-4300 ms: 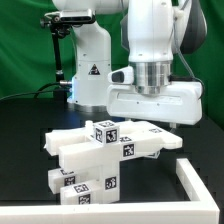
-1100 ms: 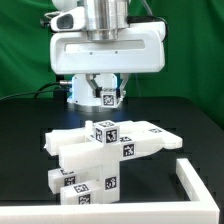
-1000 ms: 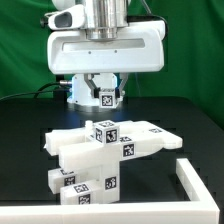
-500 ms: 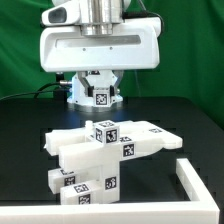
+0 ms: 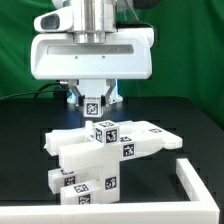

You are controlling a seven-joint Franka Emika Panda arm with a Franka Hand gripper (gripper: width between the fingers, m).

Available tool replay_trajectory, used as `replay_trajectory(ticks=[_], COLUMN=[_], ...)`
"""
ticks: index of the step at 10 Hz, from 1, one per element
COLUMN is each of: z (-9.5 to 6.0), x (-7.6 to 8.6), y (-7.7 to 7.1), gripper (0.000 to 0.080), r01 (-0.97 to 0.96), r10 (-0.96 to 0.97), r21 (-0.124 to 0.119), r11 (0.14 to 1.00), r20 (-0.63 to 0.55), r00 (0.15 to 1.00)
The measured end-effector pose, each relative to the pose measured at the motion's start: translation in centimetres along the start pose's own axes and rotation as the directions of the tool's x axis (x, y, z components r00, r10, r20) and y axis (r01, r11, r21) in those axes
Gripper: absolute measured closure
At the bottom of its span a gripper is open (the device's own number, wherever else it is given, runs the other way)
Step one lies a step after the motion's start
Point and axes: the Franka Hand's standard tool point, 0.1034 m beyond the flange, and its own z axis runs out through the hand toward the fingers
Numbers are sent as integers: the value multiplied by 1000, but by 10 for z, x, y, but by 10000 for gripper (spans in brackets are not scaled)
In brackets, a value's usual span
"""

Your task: Assemble chair

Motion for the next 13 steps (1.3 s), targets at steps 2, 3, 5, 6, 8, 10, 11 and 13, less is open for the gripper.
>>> replay_trajectory(ticks=[2,3,5,6,8,10,11,13], z=[4,5,5,6,10,12,15,15], x=[0,0,2,3,3,2,0,0], y=[1,1,1,1,5,5,6,6], gripper=[515,515,515,515,515,515,515,515], r01=[1,2,2,2,3,4,4,4], r10=[-1,-2,-2,-2,-4,-4,-4,-4], r21=[-6,-7,-8,-10,-17,-20,-23,-23], r11=[1000,1000,1000,1000,1000,1000,1000,1000], r20=[5,6,-3,-10,-10,-10,-6,-8], r00=[1000,1000,1000,1000,1000,1000,1000,1000])
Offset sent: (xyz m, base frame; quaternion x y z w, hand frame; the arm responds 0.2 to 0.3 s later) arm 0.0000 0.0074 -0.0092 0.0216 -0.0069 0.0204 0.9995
